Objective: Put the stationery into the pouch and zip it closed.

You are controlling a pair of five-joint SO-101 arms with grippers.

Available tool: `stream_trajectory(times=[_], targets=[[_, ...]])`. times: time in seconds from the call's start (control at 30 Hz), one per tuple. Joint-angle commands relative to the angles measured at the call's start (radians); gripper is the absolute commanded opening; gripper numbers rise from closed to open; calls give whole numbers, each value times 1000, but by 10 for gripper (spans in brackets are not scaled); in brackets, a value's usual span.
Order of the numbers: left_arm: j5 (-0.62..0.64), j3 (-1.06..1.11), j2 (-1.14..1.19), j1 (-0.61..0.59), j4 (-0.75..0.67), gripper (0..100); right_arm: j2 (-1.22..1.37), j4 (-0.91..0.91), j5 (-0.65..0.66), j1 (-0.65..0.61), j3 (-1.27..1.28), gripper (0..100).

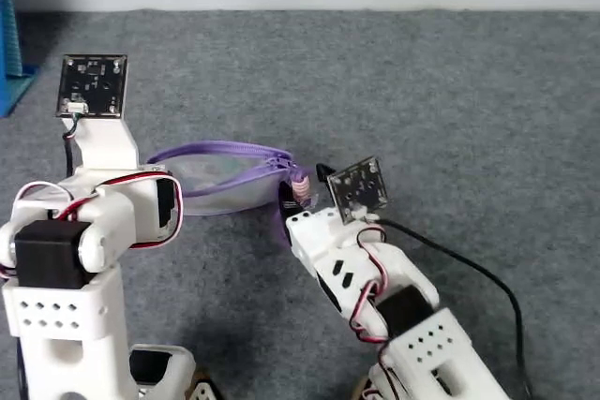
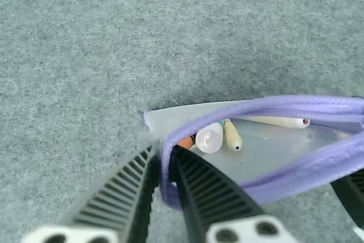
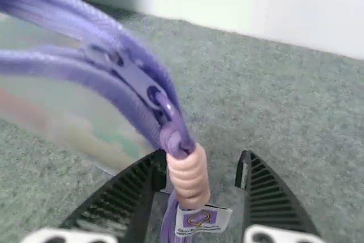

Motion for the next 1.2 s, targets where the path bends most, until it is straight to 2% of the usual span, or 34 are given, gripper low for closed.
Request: stream_trajectory(times=[0.0,0.27,0.5,0.8,1.0,1.17], targets=[[-11,5,14,2,-2,13,68,-44,-8,1,-71,208],[-11,5,14,2,-2,13,36,-25,0,31,-66,206],[-11,5,14,2,-2,13,-82,-7,2,27,-61,9],[-11,7,14,2,-2,13,-125,-1,101,33,17,8],[-11,7,15,2,-5,13,-352,211,98,25,26,7],[-41,7,15,9,-61,15,-535,449,100,27,25,7]])
